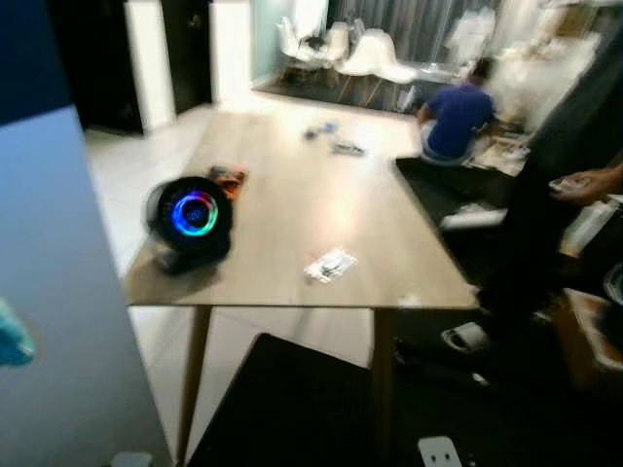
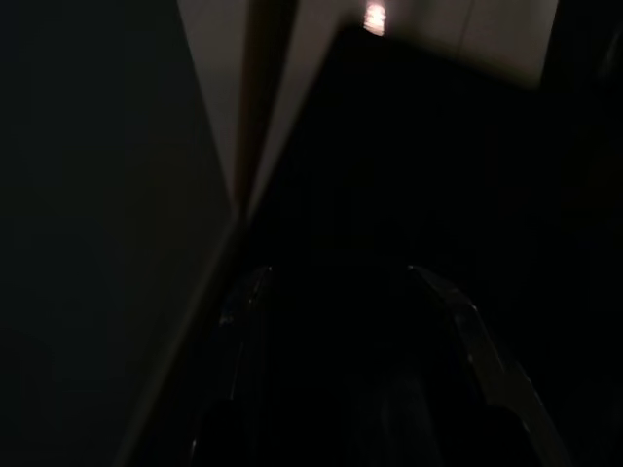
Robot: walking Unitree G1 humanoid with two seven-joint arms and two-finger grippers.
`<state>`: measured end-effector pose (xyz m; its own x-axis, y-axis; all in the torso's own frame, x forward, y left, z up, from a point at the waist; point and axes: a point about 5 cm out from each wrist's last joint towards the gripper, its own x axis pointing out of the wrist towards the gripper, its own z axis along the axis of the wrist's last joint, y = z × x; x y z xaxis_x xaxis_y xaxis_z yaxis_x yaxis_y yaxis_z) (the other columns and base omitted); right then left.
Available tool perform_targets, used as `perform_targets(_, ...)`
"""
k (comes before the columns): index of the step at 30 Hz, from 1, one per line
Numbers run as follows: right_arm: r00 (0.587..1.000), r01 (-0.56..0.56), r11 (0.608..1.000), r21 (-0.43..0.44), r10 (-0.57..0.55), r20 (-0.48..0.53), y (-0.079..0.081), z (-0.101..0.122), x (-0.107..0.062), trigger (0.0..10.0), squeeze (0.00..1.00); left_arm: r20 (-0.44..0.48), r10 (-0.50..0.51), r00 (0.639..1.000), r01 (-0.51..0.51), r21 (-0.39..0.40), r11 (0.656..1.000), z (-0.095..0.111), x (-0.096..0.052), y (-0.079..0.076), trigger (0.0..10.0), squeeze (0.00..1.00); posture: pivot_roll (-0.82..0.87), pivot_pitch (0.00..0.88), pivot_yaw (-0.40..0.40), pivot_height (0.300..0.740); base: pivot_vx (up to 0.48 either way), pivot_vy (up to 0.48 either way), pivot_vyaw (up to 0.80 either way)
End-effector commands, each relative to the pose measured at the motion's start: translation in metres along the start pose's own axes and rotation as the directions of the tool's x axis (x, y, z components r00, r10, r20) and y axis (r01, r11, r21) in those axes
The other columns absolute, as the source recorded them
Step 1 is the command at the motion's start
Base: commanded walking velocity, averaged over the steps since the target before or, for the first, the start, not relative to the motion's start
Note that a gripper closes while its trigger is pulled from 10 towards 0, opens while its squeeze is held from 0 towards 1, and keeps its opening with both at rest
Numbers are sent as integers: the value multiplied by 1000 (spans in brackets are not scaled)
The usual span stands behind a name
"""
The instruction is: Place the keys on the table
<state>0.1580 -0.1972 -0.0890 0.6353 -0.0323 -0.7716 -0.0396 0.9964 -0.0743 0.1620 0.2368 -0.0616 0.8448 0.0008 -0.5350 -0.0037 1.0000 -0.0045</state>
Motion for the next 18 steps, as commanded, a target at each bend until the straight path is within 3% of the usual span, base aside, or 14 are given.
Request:
perform_targets(1, 999, -1, 1000, -17, 1, 32, 0, 10, 3, 10000, 0, -46, 0, 999, -1, -10, 1000, -12, -7, -1, 10000, 0, 118, 54, -81, 740, 0, 0, 0)
perform_targets(18, 998, -11, 1000, -28, 13, 54, 1, 14, 3, 10000, 0, -42, 10, 999, -11, -11, 1000, -14, -9, 0, 10000, 0, 120, 58, -84, 740, 0, 0, 0)
